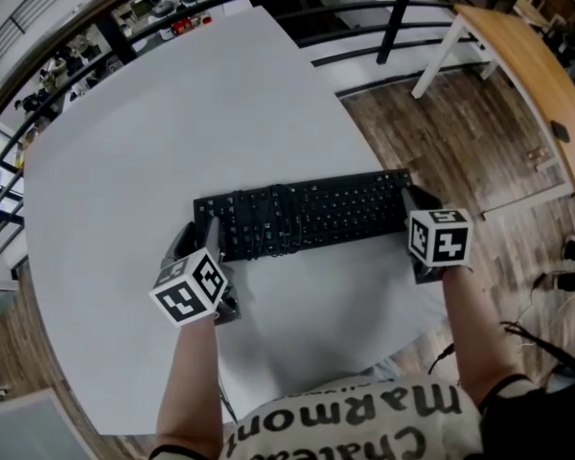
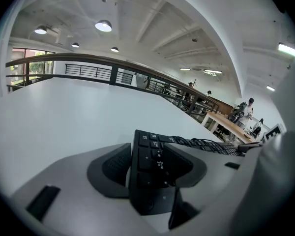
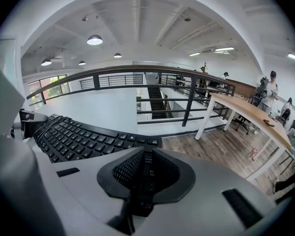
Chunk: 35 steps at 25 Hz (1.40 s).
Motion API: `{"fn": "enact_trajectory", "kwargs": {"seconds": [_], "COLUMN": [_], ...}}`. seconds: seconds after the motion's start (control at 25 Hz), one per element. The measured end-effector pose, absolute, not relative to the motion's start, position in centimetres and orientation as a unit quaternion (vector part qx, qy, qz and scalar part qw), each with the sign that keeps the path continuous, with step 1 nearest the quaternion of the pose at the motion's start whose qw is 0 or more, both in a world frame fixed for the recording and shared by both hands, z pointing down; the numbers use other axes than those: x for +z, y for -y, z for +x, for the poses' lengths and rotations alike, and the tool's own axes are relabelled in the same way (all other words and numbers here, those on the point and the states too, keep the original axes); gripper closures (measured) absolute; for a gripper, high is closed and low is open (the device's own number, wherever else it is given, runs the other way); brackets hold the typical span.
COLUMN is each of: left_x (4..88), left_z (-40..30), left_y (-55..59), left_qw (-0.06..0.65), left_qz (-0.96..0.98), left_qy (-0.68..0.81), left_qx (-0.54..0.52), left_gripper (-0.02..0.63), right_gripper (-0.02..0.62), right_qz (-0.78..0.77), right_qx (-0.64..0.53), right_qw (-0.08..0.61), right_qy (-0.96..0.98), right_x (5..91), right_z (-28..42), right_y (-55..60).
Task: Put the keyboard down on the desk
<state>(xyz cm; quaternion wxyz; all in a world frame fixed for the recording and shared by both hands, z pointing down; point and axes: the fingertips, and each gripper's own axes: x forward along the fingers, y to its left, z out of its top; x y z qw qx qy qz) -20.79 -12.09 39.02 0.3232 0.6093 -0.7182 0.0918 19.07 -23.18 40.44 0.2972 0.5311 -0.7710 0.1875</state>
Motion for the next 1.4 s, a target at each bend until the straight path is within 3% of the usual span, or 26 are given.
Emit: {"fn": "enact_trajectory", "kwargs": {"seconds": [0.56, 1.4], "left_x": [38.7, 37.9], "left_z": [-20.6, -19.5], "left_y": [11.9, 11.8], "left_qw": [0.287, 0.154], "left_qz": [0.602, 0.593], "left_qy": [0.738, 0.767], "left_qx": [0.101, 0.189], "left_gripper": [0.4, 0.425], "right_gripper": [0.525, 0.524], "right_qz": [0.528, 0.522], "right_qx": [0.18, 0.183], "right_qw": [0.287, 0.268], "right_qy": [0.779, 0.789], "right_x": [40.3, 40.2], "right_z": [19.2, 19.3], "right_y": [23.1, 23.0]}}
